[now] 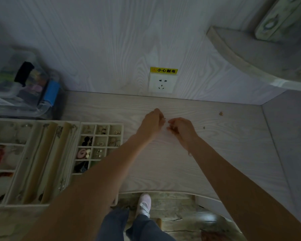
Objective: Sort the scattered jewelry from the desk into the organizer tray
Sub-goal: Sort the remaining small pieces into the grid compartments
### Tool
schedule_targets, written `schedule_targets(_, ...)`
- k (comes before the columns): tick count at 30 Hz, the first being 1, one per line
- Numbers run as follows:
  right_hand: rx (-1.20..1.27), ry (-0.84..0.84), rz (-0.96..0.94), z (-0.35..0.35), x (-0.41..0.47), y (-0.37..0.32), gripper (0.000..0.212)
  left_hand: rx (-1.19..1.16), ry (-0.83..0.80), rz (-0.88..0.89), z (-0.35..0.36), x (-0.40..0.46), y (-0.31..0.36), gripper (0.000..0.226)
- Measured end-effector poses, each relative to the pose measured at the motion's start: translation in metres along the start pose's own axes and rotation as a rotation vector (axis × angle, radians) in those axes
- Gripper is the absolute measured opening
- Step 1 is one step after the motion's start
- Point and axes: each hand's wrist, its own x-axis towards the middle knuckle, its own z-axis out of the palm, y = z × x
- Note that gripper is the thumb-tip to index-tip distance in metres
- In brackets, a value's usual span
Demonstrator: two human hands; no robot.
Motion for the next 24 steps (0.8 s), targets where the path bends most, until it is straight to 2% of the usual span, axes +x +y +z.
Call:
schedule_targets(5, -0.038, -0.229, -0.089, 0.010, -0.021, 0.000, 0.010, -0.206, 0.119, 0.063, -0.026, -0.026, 0.000, 0.012)
schedule_targets(9, -0.078, -0.338, -0.142, 0.025, -0.035, -0.002, 0.010, -0.205, 0.158, 0.102, -0.055, -0.047, -0.007, 0.013)
schedule_targets(16, -0.190, -0.460, -0.201, 0.057, -0.054, -0.006, 0.010, -0.211, 0.201, 0.069, -0.094, -0.079, -0.026, 0.011)
schedule_targets(18, -0.178, -0.498, -0.205, 0.067, -0.059, -0.007, 0.012, -0.264, 0.173, 0.024, -0.104, -0.087, -0.031, 0.009)
schedule_targets(21, -0.168, -0.612, -0.191, 0.083, -0.064, -0.007, 0.013, -0.551, 0.134, -0.147, -0.122, -0.100, -0.039, 0.010)
schedule_targets(24, -0.184, -0.710, -0.087, 0.096, -0.068, -0.007, 0.012, -0.700, 0.060, -0.290, -0.136, -0.109, -0.048, 0.010)
